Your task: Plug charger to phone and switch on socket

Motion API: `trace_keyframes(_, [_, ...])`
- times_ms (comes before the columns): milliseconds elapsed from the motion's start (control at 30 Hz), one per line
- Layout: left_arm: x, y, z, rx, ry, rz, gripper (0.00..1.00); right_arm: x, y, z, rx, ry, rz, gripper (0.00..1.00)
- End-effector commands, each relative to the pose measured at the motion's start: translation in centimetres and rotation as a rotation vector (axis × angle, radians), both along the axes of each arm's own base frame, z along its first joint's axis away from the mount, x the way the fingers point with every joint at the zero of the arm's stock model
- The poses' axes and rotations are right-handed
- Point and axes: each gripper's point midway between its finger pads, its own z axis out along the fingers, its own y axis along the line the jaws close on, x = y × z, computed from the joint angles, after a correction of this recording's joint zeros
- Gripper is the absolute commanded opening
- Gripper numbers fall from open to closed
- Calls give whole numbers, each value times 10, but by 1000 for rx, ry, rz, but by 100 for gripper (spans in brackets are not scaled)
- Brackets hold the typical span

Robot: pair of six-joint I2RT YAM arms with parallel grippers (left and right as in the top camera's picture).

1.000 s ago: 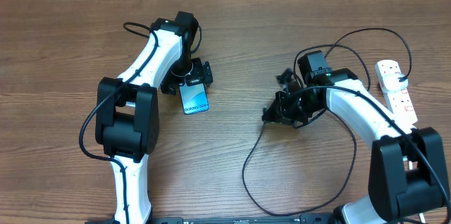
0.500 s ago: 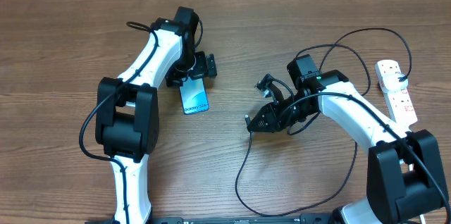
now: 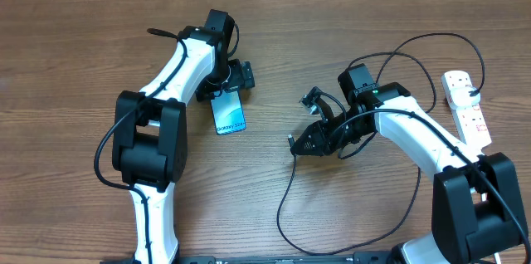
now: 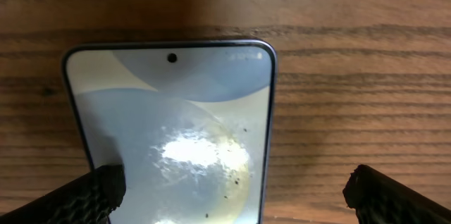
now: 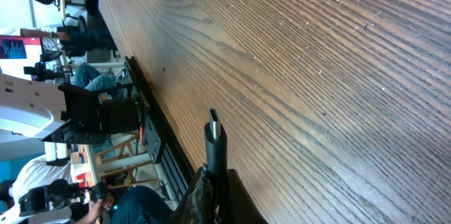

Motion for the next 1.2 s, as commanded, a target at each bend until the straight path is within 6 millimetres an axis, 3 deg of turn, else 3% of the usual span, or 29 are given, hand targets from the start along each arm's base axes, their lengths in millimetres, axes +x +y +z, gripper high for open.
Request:
trace_keyframes(0, [-11,5,-15,44,34,-4,100,2,3,10,21,-25,3,4])
trace_keyframes(1167, [-70,34,-11,215,263,43,100,-1,2,9,15,-10,3,4])
